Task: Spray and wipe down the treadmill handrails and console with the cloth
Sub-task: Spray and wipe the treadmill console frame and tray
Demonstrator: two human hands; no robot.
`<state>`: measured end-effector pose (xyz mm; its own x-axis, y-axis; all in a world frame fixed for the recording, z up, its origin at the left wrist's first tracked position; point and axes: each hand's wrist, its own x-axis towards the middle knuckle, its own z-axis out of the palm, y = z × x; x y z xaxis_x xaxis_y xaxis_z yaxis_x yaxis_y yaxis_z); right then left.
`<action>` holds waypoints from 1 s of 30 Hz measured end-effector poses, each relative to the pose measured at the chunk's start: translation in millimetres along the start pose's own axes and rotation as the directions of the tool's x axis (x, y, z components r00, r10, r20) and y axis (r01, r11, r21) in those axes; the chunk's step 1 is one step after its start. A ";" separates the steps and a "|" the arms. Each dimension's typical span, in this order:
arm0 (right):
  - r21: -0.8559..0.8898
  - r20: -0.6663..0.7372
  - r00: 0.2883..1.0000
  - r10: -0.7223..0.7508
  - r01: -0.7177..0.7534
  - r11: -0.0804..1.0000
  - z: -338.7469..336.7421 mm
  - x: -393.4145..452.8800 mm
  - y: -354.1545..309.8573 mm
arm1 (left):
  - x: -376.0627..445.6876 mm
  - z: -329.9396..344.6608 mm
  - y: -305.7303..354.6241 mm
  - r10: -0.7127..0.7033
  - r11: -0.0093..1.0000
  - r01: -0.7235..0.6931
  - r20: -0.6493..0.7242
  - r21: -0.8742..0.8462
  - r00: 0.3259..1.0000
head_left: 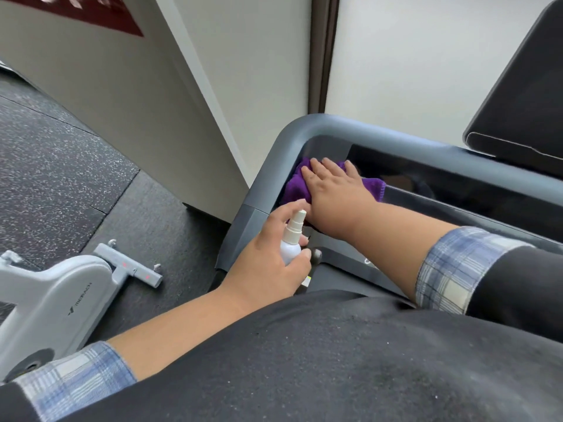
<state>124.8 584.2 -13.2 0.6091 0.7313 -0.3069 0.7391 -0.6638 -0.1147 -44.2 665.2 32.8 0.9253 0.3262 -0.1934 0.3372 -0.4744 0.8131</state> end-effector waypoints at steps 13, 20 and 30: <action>0.087 -0.100 0.995 0.032 -0.023 0.996 14.1 -16.0 -11.7 | -5.5 -2.0 -0.6 0.099 0.991 -0.098 -0.005 0.090 0.995; 0.096 -0.189 0.979 0.078 -0.060 0.994 26.0 -27.6 14.7 | 2.7 12.7 4.8 0.134 0.984 -0.135 0.015 0.116 0.991; 0.245 -0.180 0.926 0.332 -0.285 0.927 42.4 -110.1 98.6 | 31.9 77.6 28.2 0.313 0.943 -0.320 0.085 0.087 0.946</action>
<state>118.4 431.6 -30.8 0.8613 0.4848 -0.1521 0.4411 -0.8620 -0.2499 8.2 598.8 6.9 0.9956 0.0904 0.0253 0.0368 -0.6230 0.7813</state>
